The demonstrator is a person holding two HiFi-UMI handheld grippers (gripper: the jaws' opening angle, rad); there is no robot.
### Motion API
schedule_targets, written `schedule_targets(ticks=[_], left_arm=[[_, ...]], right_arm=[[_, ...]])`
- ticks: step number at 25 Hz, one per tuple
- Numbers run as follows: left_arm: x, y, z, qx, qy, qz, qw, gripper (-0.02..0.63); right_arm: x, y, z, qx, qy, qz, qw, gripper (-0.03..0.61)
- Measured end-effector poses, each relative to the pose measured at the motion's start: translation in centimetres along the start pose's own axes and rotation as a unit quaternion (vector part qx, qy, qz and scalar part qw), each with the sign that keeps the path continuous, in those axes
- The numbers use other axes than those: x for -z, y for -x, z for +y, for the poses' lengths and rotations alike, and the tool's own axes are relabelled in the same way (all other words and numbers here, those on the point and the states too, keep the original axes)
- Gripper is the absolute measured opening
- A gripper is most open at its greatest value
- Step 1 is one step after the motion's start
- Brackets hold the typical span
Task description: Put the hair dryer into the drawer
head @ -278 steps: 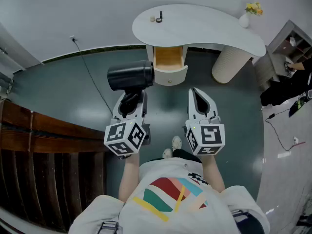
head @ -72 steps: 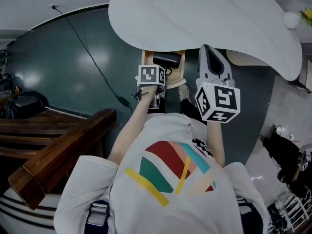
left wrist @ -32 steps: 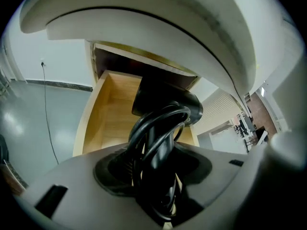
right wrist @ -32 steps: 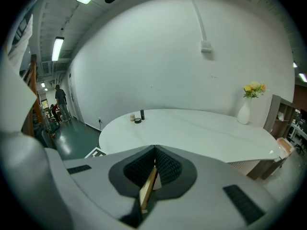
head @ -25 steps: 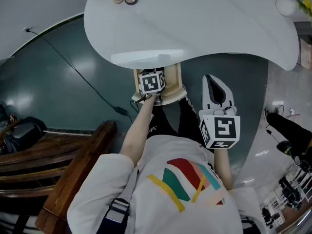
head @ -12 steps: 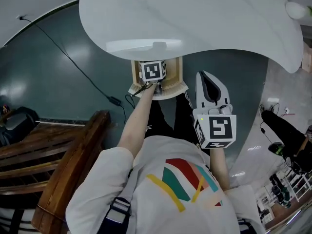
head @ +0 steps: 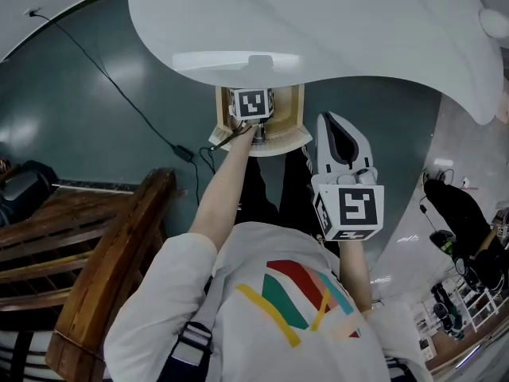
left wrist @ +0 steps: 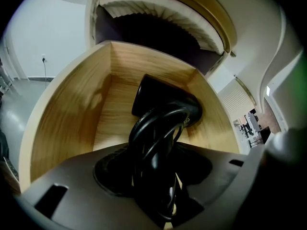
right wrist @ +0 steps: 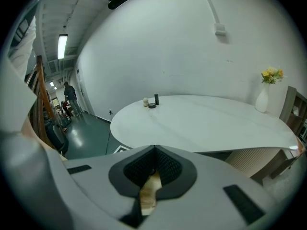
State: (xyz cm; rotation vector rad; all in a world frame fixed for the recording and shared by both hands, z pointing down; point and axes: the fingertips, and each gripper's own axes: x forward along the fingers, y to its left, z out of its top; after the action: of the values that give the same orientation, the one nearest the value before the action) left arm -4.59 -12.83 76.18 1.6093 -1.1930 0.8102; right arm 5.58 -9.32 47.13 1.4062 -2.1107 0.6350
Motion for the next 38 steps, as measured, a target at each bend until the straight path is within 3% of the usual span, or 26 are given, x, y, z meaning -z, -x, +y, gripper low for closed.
schedule_targets(ticks=[10,19,38], left_arm=[[0.6,-0.7,-0.5,-0.021,-0.051,0.014,0.9984,0.253],[-0.1,-1.1,-0.6,-0.005,-0.045,0.007,0.9989,0.35],[-1.1,2.8,-2.3,-0.016,-0.079,-0.028,0.9963,0.353]], right_arm=[[0.2,-0.4,0.6,-0.007,0.0,-0.003,1.0,0.011],[0.1,-0.1,0.5,-0.008,-0.004,-0.005,1.0,0.011],[-2.2,1.2,1.5,-0.021,0.005,-0.048,0.999,0.011]])
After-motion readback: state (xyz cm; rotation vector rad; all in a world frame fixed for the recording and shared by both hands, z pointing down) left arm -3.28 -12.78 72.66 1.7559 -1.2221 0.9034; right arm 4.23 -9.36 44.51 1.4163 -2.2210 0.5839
